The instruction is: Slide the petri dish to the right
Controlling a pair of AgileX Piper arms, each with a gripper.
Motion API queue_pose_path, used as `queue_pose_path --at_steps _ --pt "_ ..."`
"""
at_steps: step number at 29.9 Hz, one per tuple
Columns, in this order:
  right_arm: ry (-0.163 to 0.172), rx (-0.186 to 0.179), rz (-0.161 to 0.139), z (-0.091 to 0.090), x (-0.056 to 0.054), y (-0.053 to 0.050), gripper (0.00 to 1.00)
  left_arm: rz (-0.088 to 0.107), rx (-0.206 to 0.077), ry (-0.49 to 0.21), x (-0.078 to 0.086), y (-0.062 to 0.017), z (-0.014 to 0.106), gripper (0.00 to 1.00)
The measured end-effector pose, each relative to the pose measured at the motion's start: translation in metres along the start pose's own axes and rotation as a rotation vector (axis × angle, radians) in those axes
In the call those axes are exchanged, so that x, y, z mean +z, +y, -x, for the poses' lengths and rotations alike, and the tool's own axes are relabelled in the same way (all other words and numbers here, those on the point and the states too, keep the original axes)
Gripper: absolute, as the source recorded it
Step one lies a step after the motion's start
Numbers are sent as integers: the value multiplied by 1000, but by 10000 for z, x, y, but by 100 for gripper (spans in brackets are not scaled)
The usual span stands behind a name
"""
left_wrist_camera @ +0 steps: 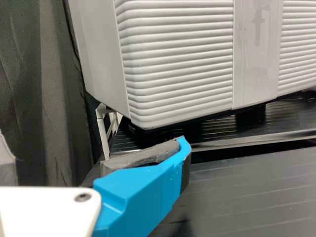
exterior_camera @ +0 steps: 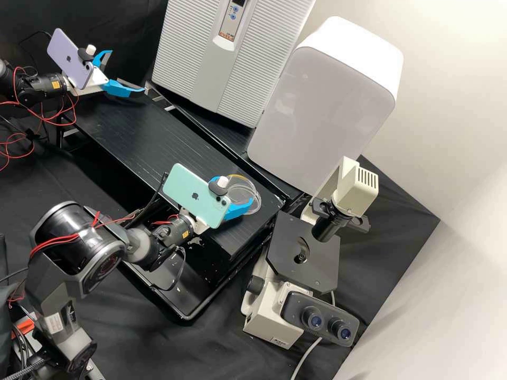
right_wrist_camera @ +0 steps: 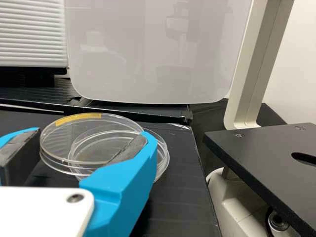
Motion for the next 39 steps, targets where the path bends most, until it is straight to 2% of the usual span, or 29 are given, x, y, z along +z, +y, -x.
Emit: queue_pose_path --at_steps 6,12,16,33,39 --pt "-3 4 0 0 9 10 0 0 0 0 0 0 0 100" --pt "-22 14 0 -12 70 29 0 0 0 0 0 0 0 100" --pt "-13 27 2 -9 72 38 0 0 0 0 0 0 0 100" --pt "-17 20 3 7 85 21 0 0 0 0 0 0 0 100" --pt "-25 39 2 21 132 57 0 0 0 0 0 0 0 100"
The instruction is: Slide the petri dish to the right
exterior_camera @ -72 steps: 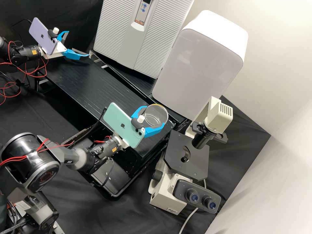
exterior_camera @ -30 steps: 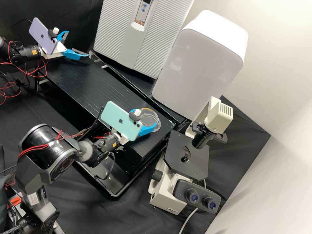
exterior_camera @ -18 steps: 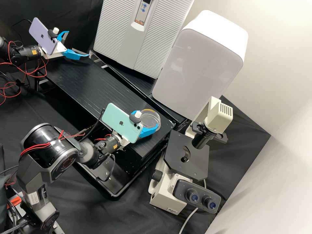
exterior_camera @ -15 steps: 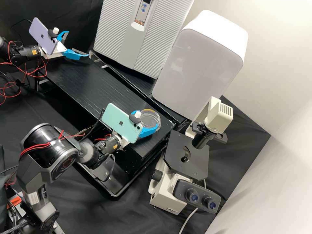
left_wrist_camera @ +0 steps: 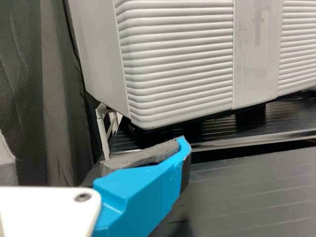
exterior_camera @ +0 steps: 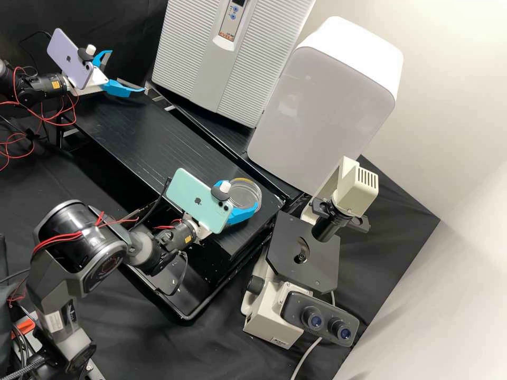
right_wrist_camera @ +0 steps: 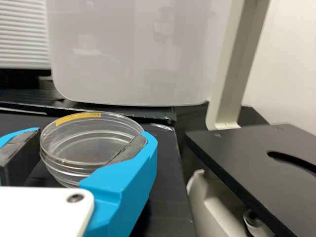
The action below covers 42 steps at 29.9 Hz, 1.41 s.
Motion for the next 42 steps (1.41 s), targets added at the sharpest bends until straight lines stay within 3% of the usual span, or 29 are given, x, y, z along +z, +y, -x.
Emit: queue_pose_path --at_steps 20,21,42 --pt "-3 7 -10 70 6 23 0 0 0 0 0 0 0 100" --pt "-3 7 -10 70 6 23 100 0 0 0 0 0 0 100" --pt "5 0 -9 70 -15 5 100 0 0 0 0 0 0 100"
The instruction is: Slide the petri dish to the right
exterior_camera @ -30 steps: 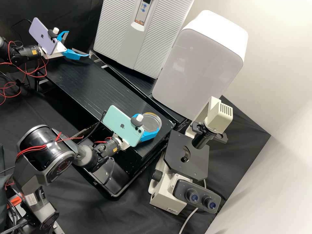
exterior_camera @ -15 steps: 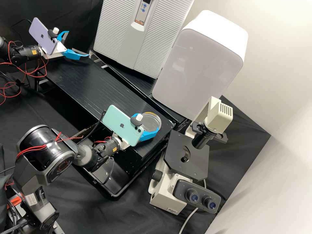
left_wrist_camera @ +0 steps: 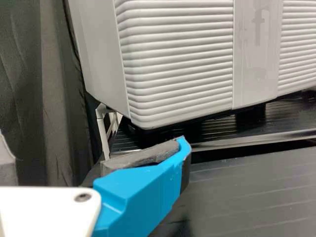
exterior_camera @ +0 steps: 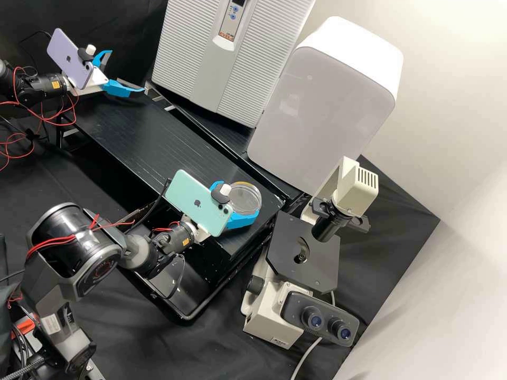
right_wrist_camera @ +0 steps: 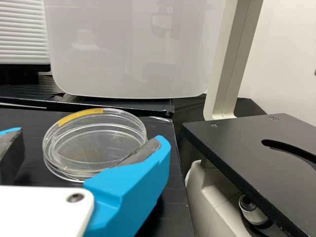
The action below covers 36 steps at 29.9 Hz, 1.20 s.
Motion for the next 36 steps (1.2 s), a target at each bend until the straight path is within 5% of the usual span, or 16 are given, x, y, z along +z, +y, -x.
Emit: queue_pose_path --at_steps 23,24,28,36 --pt "-22 -31 -4 48 66 -69 100 0 0 0 0 0 0 100" --pt "-21 -34 -11 45 73 -73 0 0 0 0 0 0 0 100" --pt "-27 -37 -36 35 94 -87 0 0 0 0 0 0 0 100" --pt "-26 -45 -31 25 98 -102 0 0 0 0 0 0 0 100"
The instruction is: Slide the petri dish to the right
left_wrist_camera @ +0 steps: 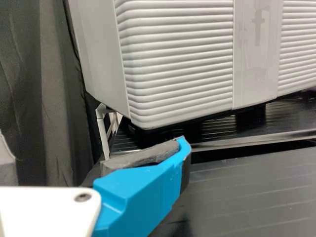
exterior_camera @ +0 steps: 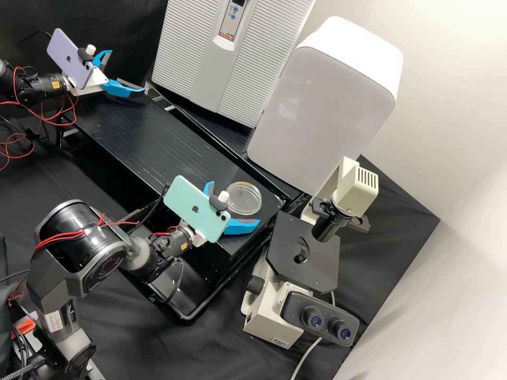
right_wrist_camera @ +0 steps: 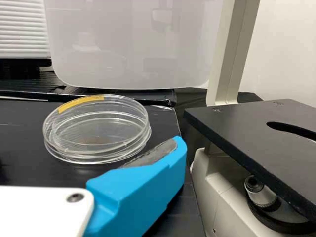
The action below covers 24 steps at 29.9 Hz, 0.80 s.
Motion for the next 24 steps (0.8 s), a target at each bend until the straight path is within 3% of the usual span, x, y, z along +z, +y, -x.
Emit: queue_pose_path --at_steps 5,24 --pt "13 10 2 -31 -30 29 0 0 0 0 0 0 0 100" --pt "1 10 -5 -38 2 29 0 0 0 0 0 0 0 100"
